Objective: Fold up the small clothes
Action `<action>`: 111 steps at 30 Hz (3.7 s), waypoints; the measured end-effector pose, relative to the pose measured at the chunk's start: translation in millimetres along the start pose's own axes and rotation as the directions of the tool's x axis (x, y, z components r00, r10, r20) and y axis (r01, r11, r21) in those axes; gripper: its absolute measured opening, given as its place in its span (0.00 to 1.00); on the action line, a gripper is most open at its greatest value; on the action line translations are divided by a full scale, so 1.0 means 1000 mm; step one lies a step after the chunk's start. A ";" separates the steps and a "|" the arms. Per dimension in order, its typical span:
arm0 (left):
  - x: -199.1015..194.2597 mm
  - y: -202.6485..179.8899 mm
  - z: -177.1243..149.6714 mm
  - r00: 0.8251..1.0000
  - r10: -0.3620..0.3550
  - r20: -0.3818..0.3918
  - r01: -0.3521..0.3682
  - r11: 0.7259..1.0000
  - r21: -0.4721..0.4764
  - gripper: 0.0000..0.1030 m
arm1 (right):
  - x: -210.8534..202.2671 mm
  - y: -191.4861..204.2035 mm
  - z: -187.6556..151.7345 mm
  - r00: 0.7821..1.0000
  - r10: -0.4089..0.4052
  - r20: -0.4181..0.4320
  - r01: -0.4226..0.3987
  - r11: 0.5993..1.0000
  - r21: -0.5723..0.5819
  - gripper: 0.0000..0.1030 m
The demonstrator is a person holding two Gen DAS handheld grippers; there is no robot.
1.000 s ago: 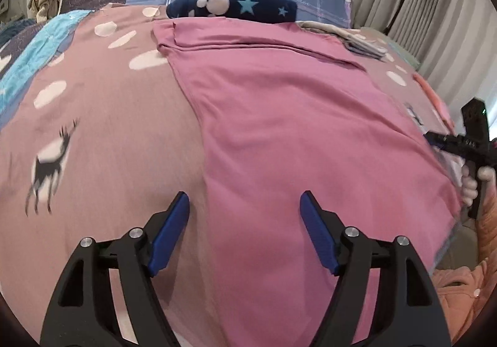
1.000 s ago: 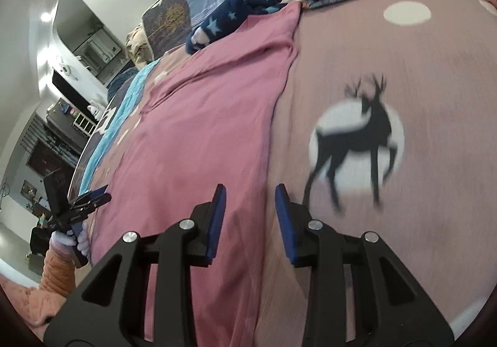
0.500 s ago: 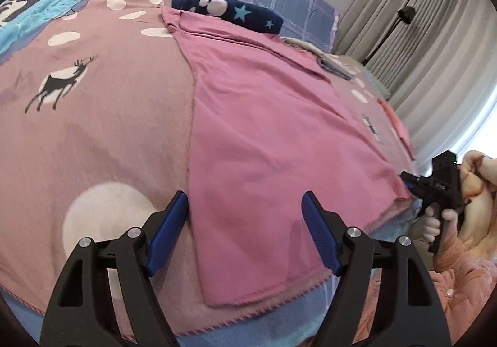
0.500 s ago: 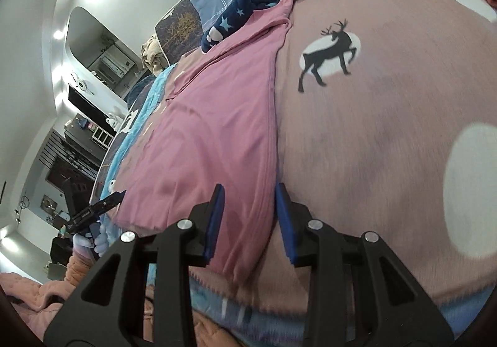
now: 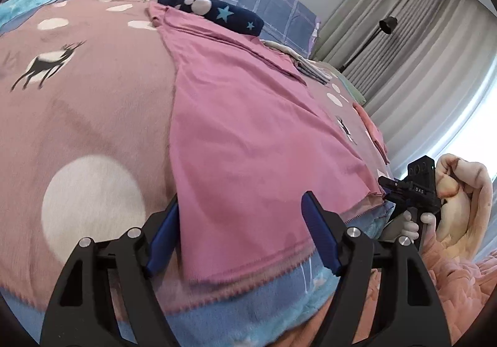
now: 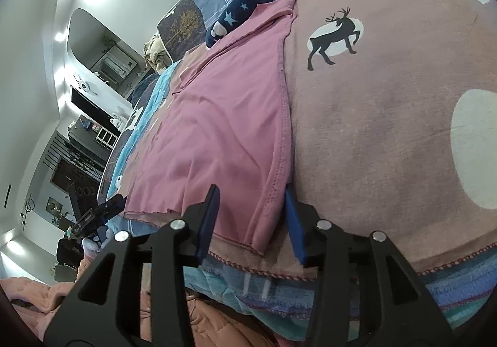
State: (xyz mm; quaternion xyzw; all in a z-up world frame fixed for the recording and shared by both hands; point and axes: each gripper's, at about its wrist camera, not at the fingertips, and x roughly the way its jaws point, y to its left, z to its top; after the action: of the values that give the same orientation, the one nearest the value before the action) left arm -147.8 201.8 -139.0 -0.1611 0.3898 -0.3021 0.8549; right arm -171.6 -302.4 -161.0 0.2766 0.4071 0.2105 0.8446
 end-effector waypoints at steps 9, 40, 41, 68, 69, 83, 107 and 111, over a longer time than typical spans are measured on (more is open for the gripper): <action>0.005 0.002 0.005 1.000 0.015 -0.014 -0.015 1.000 -0.003 0.46 | 0.006 0.005 0.006 1.000 -0.010 -0.022 0.010 1.000 -0.017 0.42; -0.123 -0.094 0.022 0.931 -0.102 0.351 0.062 0.990 0.124 0.03 | -0.131 0.074 0.010 0.911 0.255 0.325 -0.235 0.967 -0.100 0.03; -0.116 -0.091 0.027 0.933 -0.099 0.346 0.060 0.991 0.121 0.03 | -0.125 0.075 0.016 0.916 0.228 0.331 -0.203 0.973 -0.109 0.03; 0.103 0.031 0.266 0.975 0.149 0.166 -0.147 0.989 -0.024 0.04 | 0.078 0.006 0.259 0.955 -0.037 0.294 0.030 0.999 0.026 0.06; 0.118 0.043 0.269 0.974 0.179 0.142 -0.175 0.984 -0.037 0.04 | 0.092 -0.002 0.267 0.960 -0.055 0.276 0.046 0.998 0.041 0.06; 0.147 0.094 0.248 0.975 0.216 0.056 -0.205 0.966 -0.155 0.24 | 0.167 -0.063 0.265 0.987 -0.112 0.112 0.100 0.989 0.108 0.28; 0.160 0.099 0.303 0.942 0.330 0.056 -0.322 0.939 -0.121 0.51 | 0.180 -0.054 0.337 0.976 -0.188 0.108 0.178 0.980 0.094 0.42; 0.189 0.114 0.296 0.930 0.359 -0.073 -0.365 0.926 -0.096 0.53 | 0.187 -0.060 0.335 0.965 -0.249 0.076 0.247 0.968 0.036 0.46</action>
State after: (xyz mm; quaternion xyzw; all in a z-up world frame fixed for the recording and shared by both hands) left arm 220.1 179.3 -114.1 -0.1242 0.4515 -0.1217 0.8752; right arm 214.1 -338.7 -133.4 0.2426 0.4069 0.0867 0.8764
